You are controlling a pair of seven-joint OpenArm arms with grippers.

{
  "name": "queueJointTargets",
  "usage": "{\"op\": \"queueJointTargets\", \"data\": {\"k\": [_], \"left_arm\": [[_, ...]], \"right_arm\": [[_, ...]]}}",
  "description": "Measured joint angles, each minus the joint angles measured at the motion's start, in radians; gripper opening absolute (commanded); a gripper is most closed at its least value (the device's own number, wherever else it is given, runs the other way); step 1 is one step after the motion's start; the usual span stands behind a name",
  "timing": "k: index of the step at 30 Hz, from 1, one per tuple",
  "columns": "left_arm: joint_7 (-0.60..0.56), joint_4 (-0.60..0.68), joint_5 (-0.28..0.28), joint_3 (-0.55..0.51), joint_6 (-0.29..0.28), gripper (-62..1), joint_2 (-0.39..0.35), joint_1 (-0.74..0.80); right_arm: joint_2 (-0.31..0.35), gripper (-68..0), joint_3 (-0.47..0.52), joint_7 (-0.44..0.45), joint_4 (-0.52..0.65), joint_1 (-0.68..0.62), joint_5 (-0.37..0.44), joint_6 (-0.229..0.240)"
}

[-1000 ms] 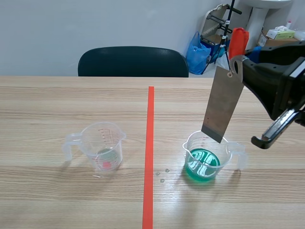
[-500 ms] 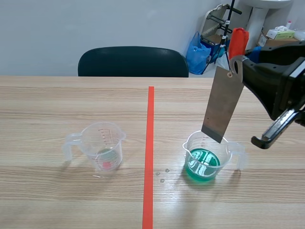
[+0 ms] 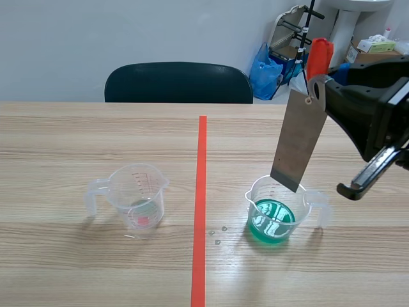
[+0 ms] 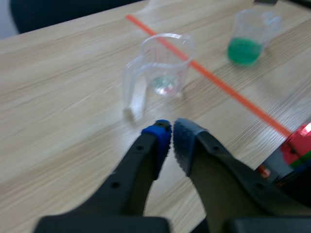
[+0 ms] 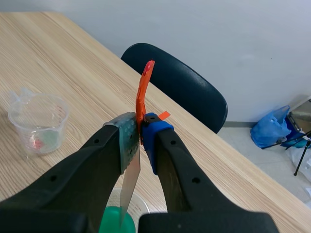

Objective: Do the redox reaction experiment

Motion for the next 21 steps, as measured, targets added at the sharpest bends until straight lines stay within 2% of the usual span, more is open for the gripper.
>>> {"op": "queueJointTargets", "data": {"k": [5, 9, 12, 16, 21], "left_arm": [[0.274, 0.000, -0.160, 0.192, -0.008, -59.0, -0.124, -0.293], [0.370, 0.000, -0.307, 0.391, -0.008, -59.0, -0.175, -0.563], [0.447, 0.000, -0.354, 0.550, -0.008, -59.0, -0.177, -0.769], [0.603, 0.000, -0.352, 0.797, -0.007, -59.0, -0.116, -1.047], [0.756, -0.039, -0.346, 1.080, 0.004, -59.0, 0.072, -1.328]], "right_arm": [[0.000, -65.6, 0.000, 0.000, 0.000, 0.000, 0.000, 0.000], [0.000, -65.6, 0.000, 0.000, 0.000, 0.000, 0.000, 0.000], [0.000, -65.6, 0.000, 0.000, 0.000, 0.000, 0.000, 0.000], [0.000, -65.6, 0.000, 0.000, 0.000, 0.000, 0.000, 0.000], [0.000, -65.6, 0.000, 0.000, 0.000, 0.000, 0.000, 0.000]]}}
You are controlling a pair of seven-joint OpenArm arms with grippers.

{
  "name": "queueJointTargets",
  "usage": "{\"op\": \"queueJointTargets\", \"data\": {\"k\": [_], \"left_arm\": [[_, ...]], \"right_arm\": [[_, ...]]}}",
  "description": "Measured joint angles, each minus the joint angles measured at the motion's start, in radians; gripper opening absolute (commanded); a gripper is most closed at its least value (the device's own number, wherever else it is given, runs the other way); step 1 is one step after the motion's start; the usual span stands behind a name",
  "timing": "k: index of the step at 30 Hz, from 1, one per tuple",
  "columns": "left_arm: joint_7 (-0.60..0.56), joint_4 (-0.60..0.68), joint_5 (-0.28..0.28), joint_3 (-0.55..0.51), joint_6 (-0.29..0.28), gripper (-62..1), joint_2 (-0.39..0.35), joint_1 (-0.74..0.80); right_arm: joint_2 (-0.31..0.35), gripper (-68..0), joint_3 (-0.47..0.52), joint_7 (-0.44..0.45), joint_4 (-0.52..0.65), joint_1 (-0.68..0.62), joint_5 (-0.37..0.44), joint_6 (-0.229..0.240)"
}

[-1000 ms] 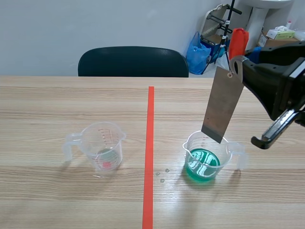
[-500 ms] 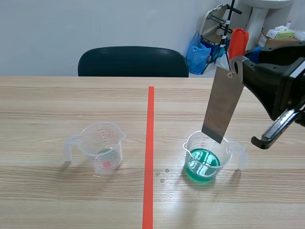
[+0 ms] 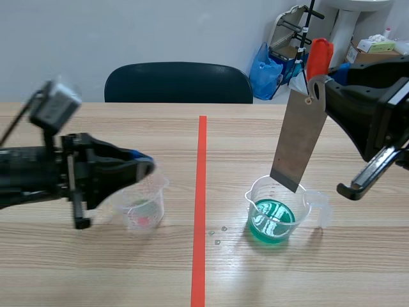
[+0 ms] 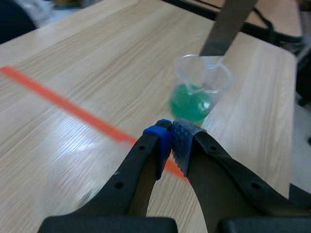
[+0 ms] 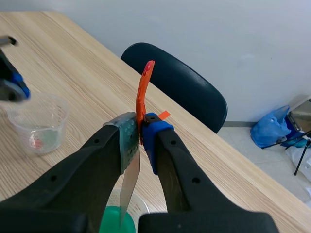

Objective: Do the redox reaction experiment

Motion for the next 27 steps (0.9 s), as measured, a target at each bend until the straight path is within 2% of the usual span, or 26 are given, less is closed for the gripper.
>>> {"op": "queueJointTargets", "data": {"k": [2, 5, 11, 18, 27], "left_arm": [[0.039, -0.036, -0.001, 0.083, 0.027, -59.0, 0.082, -0.079], [0.060, -0.095, -0.006, 0.174, 0.107, -58.8, 0.187, -0.156], [0.067, -0.199, -0.008, 0.239, 0.117, -58.2, 0.314, -0.220], [0.083, -0.254, -0.008, 0.240, 0.116, -58.2, 0.373, -0.225], [0.100, -0.255, -0.008, 0.240, 0.116, -58.2, 0.378, -0.225]], "right_arm": [[0.000, -65.6, 0.000, 0.000, 0.000, 0.000, 0.000, 0.000], [0.000, -65.6, 0.000, 0.000, 0.000, 0.000, 0.000, 0.000], [0.000, -65.6, 0.000, 0.000, 0.000, 0.000, 0.000, 0.000], [0.000, -65.6, 0.000, 0.000, 0.000, 0.000, 0.000, 0.000], [0.000, -65.6, 0.000, 0.000, 0.000, 0.000, 0.000, 0.000]]}}
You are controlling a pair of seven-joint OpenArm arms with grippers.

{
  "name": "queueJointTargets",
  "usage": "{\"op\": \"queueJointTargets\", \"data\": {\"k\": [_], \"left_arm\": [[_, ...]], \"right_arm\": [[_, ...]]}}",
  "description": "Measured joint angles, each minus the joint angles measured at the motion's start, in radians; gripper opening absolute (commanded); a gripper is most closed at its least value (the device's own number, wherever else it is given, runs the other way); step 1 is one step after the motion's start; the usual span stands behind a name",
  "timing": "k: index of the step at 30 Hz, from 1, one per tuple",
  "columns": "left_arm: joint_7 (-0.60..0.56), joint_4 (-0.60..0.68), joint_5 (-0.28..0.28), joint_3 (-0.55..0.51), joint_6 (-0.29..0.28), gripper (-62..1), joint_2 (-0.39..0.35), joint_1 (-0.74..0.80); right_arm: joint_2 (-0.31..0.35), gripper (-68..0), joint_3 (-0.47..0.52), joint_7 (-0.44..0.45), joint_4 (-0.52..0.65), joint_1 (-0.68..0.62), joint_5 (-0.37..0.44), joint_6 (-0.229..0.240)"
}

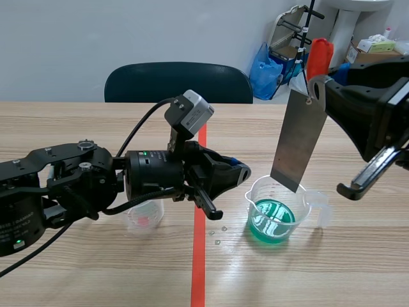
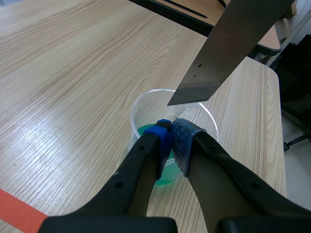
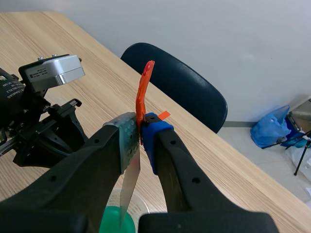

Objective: Do the redox reaction experiment

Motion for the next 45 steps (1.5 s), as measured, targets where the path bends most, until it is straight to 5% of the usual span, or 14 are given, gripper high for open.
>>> {"op": "queueJointTargets", "data": {"k": [19, 22, 28, 36, 40, 45], "left_arm": [[-0.004, 0.001, 0.000, -0.004, 0.000, -58.2, -0.033, 0.001], [-0.020, 0.002, -0.003, -0.063, -0.007, -58.2, -0.121, 0.024], [-0.180, 0.002, -0.077, -0.331, -0.087, -58.2, -0.422, 0.210], [-0.497, 0.004, -0.102, -0.680, -0.155, -58.2, -0.715, 0.806], [-0.737, 0.002, 0.025, -0.880, -0.155, -58.2, -0.719, 1.162], [-1.009, -0.035, 0.235, -1.091, -0.138, -58.2, -0.576, 1.500]], "right_arm": [[0.000, -65.6, 0.000, 0.000, 0.000, 0.000, 0.000, 0.000], [0.000, -65.6, 0.000, 0.000, 0.000, 0.000, 0.000, 0.000], [0.000, -65.6, 0.000, 0.000, 0.000, 0.000, 0.000, 0.000], [0.000, -65.6, 0.000, 0.000, 0.000, 0.000, 0.000, 0.000], [0.000, -65.6, 0.000, 0.000, 0.000, 0.000, 0.000, 0.000], [0.000, -65.6, 0.000, -0.004, 0.000, 0.000, 0.000, 0.000]]}}
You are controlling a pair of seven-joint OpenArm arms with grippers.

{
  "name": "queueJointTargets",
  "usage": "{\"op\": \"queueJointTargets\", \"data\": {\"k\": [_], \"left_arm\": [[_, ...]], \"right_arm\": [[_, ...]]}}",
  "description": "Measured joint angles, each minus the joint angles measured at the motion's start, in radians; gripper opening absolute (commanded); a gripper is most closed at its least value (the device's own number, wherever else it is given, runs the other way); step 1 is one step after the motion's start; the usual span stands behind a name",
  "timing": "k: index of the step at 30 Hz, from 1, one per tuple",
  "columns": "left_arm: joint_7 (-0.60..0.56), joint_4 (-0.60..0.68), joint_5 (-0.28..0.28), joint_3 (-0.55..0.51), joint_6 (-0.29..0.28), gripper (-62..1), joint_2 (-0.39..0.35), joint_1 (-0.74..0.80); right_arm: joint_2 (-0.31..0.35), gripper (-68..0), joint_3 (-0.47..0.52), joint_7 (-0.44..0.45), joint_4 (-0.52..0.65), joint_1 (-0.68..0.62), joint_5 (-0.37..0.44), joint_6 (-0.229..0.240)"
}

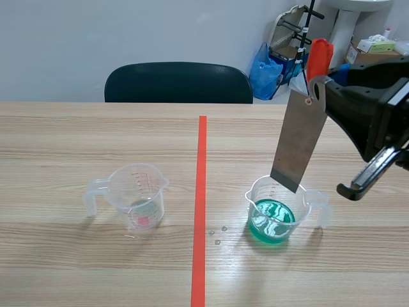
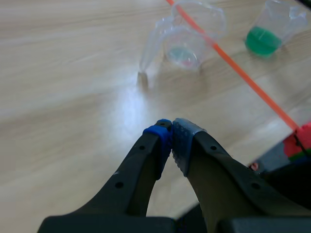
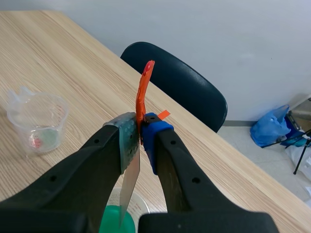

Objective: Do the redox reaction experiment

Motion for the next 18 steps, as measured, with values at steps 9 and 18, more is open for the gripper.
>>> {"op": "queueJointTargets", "data": {"k": [9, 18], "left_arm": [[-0.248, -0.055, 0.240, -0.100, 0.186, -58.1, 0.235, 0.239], [-0.309, -0.053, 0.332, -0.100, 0.191, -9.9, 0.276, 0.262]], "right_arm": [[0.000, -65.6, 0.000, -0.003, 0.000, 0.000, 0.000, 0.000], [0.000, -65.6, 0.000, -0.003, 0.000, 0.000, 0.000, 0.000]]}}
